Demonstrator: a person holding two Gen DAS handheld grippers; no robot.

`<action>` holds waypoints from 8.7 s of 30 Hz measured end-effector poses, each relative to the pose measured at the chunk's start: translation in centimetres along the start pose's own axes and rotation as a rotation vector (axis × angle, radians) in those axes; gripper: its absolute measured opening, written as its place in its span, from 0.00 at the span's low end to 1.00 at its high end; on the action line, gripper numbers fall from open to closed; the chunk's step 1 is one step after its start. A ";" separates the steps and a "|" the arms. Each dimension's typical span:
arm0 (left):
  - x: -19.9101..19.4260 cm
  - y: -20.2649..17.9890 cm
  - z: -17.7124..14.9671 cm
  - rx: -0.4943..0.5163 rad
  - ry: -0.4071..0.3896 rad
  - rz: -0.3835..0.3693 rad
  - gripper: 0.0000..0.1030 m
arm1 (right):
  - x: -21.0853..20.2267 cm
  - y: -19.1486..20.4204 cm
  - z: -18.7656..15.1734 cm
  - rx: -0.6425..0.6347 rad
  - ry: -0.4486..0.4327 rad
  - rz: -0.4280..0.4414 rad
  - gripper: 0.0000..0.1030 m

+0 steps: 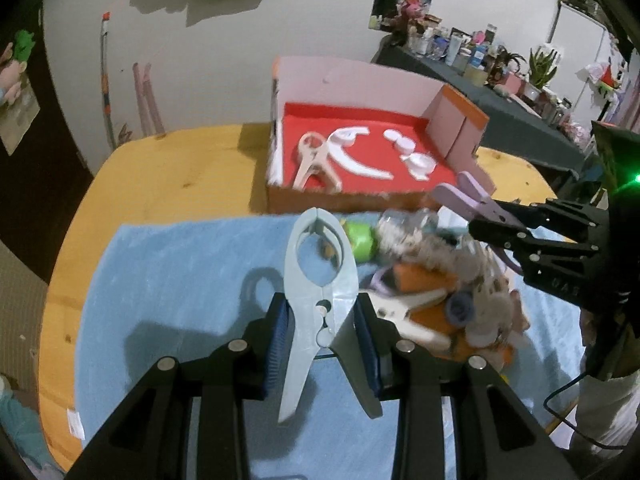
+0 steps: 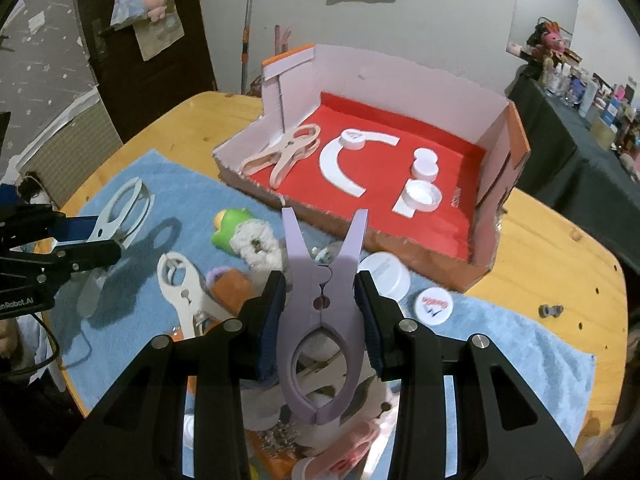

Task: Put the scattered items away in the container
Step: 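Lift both clips and carry them toward the red-lined box, then lower the grey clip and the lavender clip onto the box's red floor, then open the left gripper to release the grey clip while the right gripper releases the lavender clip, then withdraw both open grippers from the box back over the pile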

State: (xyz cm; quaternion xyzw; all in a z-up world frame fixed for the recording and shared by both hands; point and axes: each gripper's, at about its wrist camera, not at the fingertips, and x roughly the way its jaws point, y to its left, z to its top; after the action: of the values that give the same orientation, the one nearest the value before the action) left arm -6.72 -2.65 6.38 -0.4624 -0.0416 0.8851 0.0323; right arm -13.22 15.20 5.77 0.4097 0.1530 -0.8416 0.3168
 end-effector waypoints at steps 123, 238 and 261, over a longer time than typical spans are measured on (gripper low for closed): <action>16.3 -4.4 13.9 0.020 0.193 -0.072 0.35 | 10.7 -9.6 6.7 0.183 0.177 -0.077 0.33; 13.9 -4.8 14.2 0.091 0.124 -0.009 0.55 | 10.2 -9.3 7.1 0.146 0.151 -0.158 0.68; 2.6 -5.6 11.2 0.136 -0.100 0.024 0.75 | 0.8 -5.4 6.6 0.115 -0.010 -0.193 0.74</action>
State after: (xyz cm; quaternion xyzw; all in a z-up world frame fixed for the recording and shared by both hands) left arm -17.28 2.69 11.18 -0.4150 0.0224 0.9081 0.0508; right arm -21.05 15.52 9.27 0.4064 0.1418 -0.8776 0.2110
